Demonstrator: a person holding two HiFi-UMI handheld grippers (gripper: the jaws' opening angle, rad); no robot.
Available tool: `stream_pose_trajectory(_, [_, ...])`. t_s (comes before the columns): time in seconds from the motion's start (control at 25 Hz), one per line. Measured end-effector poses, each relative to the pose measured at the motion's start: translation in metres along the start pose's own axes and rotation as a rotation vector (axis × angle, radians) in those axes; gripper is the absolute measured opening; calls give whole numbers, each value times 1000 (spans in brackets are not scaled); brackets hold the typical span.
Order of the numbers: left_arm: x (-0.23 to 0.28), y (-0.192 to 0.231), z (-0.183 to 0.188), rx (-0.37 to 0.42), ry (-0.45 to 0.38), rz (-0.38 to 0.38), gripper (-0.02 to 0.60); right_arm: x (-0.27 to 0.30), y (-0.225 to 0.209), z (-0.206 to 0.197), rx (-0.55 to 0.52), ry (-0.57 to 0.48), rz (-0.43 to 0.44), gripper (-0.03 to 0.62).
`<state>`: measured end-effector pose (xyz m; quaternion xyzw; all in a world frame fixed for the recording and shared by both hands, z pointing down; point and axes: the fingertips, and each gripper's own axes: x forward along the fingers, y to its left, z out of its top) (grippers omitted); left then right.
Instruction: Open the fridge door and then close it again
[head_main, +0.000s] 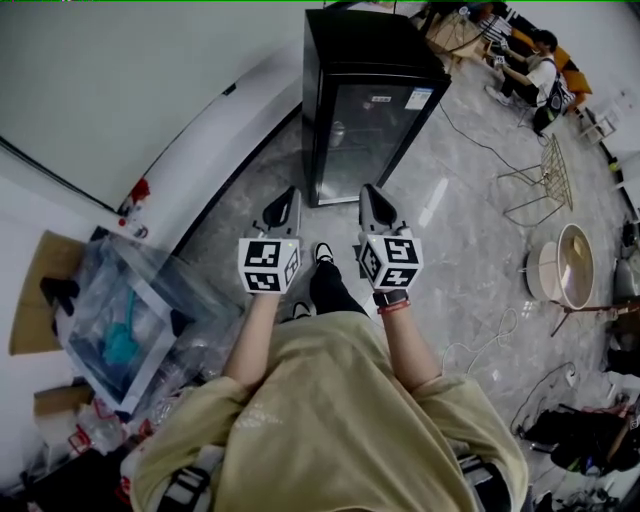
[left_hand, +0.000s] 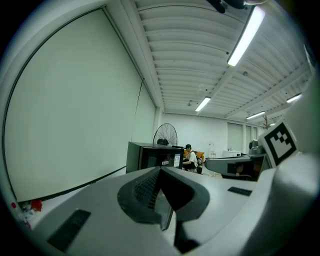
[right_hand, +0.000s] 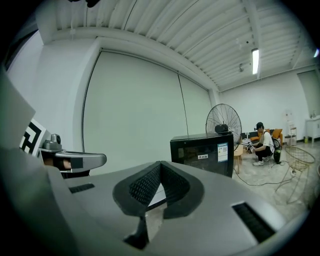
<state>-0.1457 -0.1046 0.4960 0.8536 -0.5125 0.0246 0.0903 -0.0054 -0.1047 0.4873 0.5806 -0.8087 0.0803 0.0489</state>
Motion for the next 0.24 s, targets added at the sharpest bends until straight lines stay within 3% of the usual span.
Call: stream_pose_trajectory(0.24, [-3,-14,-10,12,24,-14,18,-13,-1,-10,16,12,-10,23])
